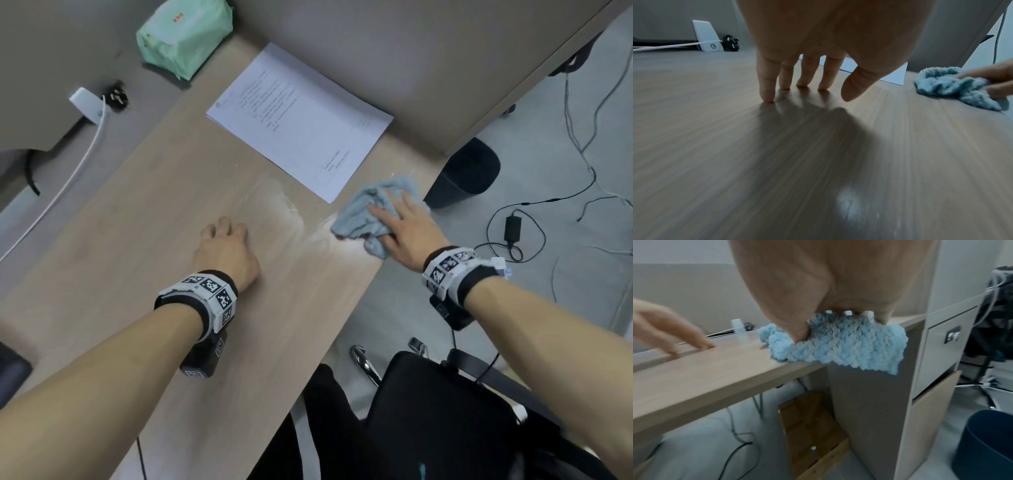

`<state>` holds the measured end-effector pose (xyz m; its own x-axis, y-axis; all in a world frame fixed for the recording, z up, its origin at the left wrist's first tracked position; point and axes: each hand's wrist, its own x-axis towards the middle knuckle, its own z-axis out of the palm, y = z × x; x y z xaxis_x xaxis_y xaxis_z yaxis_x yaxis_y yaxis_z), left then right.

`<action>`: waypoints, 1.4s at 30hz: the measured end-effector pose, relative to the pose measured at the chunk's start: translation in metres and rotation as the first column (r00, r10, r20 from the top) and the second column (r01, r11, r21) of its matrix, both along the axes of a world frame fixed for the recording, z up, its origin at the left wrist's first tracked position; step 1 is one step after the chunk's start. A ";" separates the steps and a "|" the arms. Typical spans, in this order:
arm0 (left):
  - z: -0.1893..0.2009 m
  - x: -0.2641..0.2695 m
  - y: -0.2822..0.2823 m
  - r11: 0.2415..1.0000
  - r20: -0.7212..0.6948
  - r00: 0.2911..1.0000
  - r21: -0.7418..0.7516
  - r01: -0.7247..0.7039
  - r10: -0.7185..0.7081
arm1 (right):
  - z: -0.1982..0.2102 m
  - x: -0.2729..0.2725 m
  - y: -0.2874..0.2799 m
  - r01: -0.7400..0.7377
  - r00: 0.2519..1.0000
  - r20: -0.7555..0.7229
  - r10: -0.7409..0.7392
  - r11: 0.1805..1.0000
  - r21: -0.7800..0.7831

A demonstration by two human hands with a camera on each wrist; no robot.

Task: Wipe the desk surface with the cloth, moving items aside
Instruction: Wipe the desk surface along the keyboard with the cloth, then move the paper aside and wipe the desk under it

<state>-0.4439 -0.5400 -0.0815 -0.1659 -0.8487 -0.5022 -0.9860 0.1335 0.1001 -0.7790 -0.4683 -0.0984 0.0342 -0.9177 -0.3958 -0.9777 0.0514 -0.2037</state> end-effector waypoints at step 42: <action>0.017 -0.010 -0.032 0.977 -0.210 0.955 0.093 -0.192 0.208 | 0.067 0.047 -0.054 0.557 0.745 0.340 -0.574 0.815 0.157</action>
<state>-0.4539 -0.5721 -0.0645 -0.1081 -0.8390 -0.5333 -0.9452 -0.0796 0.3167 -0.7325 -0.5222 -0.0309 -0.3403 -0.7966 -0.4997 -0.6243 0.5888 -0.5134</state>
